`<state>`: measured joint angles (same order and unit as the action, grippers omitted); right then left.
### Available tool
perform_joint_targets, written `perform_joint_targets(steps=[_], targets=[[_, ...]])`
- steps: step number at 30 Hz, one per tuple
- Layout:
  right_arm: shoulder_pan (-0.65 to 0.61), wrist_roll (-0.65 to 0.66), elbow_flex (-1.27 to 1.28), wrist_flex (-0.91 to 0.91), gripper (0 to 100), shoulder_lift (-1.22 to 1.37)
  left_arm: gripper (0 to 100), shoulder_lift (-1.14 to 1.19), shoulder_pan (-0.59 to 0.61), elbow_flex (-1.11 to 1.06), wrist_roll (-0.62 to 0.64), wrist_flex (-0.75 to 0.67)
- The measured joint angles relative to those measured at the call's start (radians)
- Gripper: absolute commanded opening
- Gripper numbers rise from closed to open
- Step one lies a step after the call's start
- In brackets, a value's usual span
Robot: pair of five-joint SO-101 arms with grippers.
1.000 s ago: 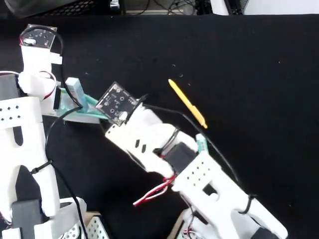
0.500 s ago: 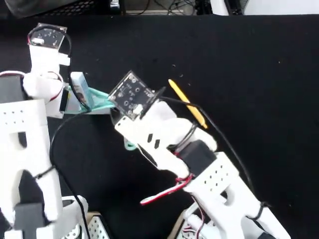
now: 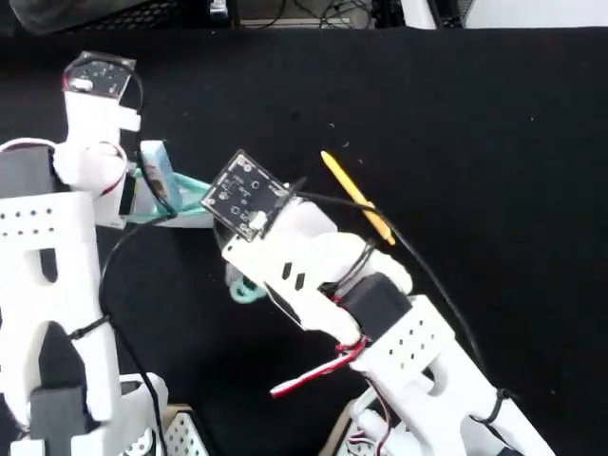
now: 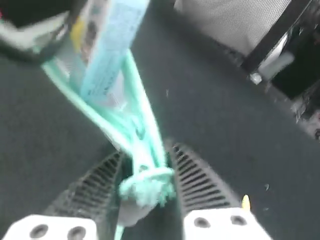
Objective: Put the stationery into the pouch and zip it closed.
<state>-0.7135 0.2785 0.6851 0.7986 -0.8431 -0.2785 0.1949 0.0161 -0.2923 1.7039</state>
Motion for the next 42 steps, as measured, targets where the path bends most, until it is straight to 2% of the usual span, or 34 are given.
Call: perform_joint_targets(steps=[9, 14, 17, 25, 33, 38, 42], targets=[[0.0, -0.002, -0.064, 0.008, 22.6, -0.038, 3, 0.155, 0.002, 0.107, 0.038, -0.018], [-0.006, -0.104, -0.161, 0.005, 22.6, -0.041, 3, 0.155, 0.0, 0.107, 0.057, -0.018], [-0.034, -0.155, -0.158, -0.057, 22.6, -0.034, 3, 0.155, 0.0, 0.107, 0.058, -0.018], [-0.091, -0.173, -0.109, -0.209, 22.6, 0.135, 3, 0.155, 0.0, 0.114, 0.06, -0.017], [0.018, -0.175, -0.192, -0.245, 22.6, 0.319, 3, 0.18, -0.002, 0.187, 0.063, 0.048], [0.025, -0.175, -0.232, -0.224, 22.5, 0.358, 3, 0.183, -0.002, 0.187, 0.063, 0.049], [0.061, -0.175, -0.279, -0.221, 15.0, 0.414, 3, 0.178, -0.002, 0.193, 0.063, 0.048]])
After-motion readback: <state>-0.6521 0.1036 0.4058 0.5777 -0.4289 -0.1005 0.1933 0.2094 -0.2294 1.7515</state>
